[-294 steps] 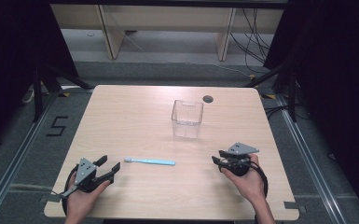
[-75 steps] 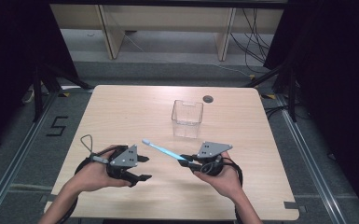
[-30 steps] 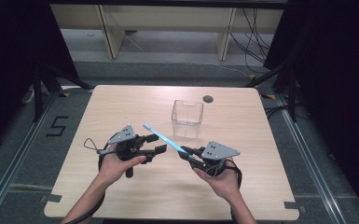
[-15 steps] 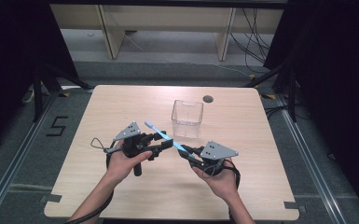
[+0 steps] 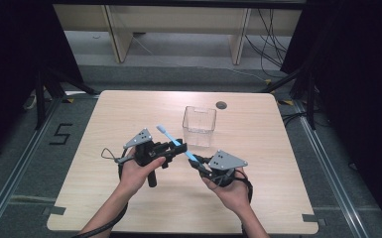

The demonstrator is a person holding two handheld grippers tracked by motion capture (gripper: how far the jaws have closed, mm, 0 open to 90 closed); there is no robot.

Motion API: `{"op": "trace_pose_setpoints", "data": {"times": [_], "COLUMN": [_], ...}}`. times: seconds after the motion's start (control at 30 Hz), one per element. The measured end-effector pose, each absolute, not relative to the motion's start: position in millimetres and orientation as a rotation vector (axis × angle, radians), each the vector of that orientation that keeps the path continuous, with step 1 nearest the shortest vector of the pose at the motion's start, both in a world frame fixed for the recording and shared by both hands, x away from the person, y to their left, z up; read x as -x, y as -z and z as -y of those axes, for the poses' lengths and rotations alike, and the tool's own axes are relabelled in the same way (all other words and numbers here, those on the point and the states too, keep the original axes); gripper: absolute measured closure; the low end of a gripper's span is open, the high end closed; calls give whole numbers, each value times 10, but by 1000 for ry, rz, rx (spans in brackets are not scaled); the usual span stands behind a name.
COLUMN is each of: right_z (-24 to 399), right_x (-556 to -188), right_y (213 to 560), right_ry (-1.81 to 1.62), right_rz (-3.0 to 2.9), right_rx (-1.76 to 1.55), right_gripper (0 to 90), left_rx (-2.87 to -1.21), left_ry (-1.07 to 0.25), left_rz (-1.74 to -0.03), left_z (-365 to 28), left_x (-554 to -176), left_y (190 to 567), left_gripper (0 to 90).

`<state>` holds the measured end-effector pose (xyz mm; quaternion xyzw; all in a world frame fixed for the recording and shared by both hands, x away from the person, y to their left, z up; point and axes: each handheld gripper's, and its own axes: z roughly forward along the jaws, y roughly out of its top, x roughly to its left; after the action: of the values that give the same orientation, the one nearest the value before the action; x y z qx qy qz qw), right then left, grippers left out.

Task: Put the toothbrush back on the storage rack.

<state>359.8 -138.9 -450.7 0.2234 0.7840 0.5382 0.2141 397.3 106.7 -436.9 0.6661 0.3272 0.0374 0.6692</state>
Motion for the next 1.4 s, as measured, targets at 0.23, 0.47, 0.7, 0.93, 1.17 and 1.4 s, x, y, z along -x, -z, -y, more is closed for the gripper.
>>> {"op": "trace_pose_setpoints", "data": {"times": [0.23,0.47,0.7,0.93,1.17,1.4], "right_z": [1302,1290,1443,1431,1233,1127], "right_x": [-3611,-3655,-3615,-3598,-3670,-3739], "right_y": [4570,4567,4514,4173,4011,3992], "right_ry": [-1449,-1390,-1392,-1529,-1563,-1617], "right_rz": [-2197,-2282,-2257,-2149,-2117,-2103], "right_rx": [-635,-662,-732,-727,-703,-741], "right_gripper": [776,595,574,626,652,670], "left_rx": [-1527,-1643,-1695,-1714,-1725,-1730], "left_ry": [-36,-170,-283,-325,-363,-395], "left_rz": [-682,-666,-688,-674,-661,-647], "left_z": [-990,-937,-994,-1016,-966,-916], "left_x": [-3930,-3927,-3942,-3926,-3926,-3915], "left_y": [4268,4207,4244,4278,4349,4337], "left_gripper": [820,834,834,834,834,834]}}
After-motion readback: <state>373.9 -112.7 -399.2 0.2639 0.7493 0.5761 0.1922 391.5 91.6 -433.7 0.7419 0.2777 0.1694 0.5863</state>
